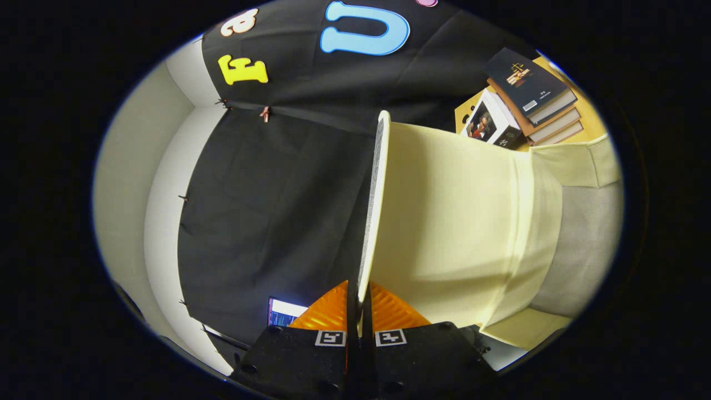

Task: Open the storage box then place both shoes into the box .Put the left shoe in first, then the right shoe, with the right side of both shoes facing outward in a uniform manner.

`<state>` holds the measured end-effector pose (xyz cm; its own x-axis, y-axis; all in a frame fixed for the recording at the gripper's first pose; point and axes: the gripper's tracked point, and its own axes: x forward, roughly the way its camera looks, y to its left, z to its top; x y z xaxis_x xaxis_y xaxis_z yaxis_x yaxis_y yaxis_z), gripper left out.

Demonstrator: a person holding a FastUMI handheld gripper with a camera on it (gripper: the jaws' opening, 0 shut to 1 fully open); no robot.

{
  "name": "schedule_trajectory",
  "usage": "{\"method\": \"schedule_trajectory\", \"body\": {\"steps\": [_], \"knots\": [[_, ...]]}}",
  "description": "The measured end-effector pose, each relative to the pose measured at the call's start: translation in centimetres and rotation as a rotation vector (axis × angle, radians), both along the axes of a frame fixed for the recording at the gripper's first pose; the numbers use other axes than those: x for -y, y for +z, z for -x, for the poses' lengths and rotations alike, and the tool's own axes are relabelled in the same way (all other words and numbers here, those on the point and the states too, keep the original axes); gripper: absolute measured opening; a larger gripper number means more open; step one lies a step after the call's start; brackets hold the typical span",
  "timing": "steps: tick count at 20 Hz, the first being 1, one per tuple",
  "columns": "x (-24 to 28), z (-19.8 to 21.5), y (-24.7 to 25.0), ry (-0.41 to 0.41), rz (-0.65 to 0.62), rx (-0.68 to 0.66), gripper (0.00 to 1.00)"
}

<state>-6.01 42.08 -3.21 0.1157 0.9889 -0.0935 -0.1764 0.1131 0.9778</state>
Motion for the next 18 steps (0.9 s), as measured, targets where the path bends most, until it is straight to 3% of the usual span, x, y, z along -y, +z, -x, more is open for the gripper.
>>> {"method": "schedule_trajectory", "body": {"steps": [7,9,11,12,18], "knots": [[-3.0,-0.7,-0.8,-0.022,0.023,0.028,0.05],[-2.7,-1.7,-0.3,-0.072,0.013,0.102,0.09],[1.0,-1.6,-0.3,-0.088,0.029,0.120,0.67],[-0.1,-2.3,-0.9,-0.100,0.055,0.128,0.97],[8.7,-5.3,-1.4,-0.256,0.187,0.261,0.97]]}}
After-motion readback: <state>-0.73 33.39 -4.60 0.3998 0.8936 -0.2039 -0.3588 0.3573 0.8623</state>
